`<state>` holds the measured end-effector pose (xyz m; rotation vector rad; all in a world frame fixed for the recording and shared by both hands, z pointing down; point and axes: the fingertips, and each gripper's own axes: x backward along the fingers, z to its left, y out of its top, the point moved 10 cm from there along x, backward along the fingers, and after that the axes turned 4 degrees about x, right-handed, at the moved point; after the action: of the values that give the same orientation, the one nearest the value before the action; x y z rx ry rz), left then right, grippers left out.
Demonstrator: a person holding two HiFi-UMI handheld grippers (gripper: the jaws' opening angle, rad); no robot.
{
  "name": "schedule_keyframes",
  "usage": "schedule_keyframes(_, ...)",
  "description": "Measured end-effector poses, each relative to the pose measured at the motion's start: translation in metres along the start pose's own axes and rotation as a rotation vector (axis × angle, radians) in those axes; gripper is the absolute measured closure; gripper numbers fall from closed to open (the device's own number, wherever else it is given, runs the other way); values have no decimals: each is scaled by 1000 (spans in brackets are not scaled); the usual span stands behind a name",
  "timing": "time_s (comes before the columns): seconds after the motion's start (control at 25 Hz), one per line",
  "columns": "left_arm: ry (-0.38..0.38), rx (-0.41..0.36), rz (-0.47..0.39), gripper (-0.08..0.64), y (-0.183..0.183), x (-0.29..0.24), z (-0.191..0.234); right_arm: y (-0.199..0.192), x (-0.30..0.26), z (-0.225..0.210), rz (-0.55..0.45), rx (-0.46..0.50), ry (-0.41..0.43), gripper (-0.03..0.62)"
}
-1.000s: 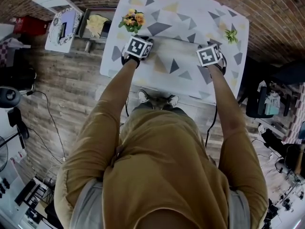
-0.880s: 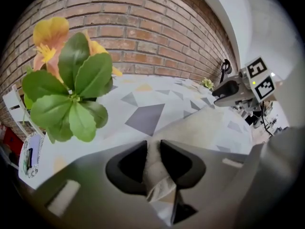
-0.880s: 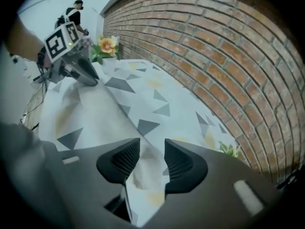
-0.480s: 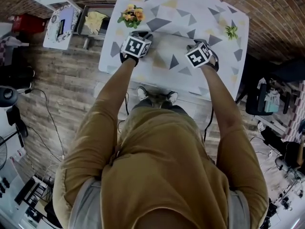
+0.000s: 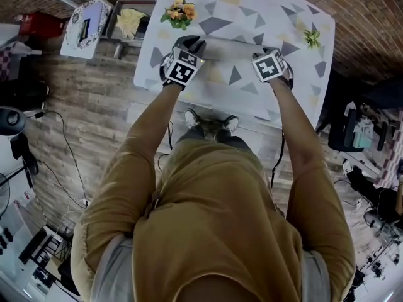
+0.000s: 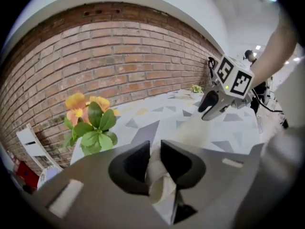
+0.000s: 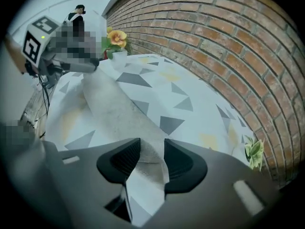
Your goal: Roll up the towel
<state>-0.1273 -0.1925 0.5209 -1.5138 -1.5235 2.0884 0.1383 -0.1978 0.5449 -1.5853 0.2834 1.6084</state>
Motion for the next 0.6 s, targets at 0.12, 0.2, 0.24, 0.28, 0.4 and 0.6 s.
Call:
schedule_keyframes(0.12, 24, -50, -58, 446, 3, 14, -11, 6, 5, -4, -35, -40, -13, 433)
schedule_keyframes(0.2, 38, -64, -97, 446, 5, 23, -16, 11, 8, -9, -49, -74, -23, 433)
schedule_keyframes(0.24, 47, -72, -117, 446, 6, 28, -18, 10, 7, -11, -32, -112, -11, 433)
schedule_keyframes(0.28, 57, -79, -139, 446, 8, 33, -20, 8, 6, -12, -2, -159, 12, 433)
schedule_keyframes(0.4, 63, -65, -179, 446, 14, 45, -21, 6, 3, -17, 24, -221, 32, 433)
schedule_keyframes(0.6, -108, -157, -32, 446, 6, 18, -41, 5, 2, -21, 22, -296, 35, 433)
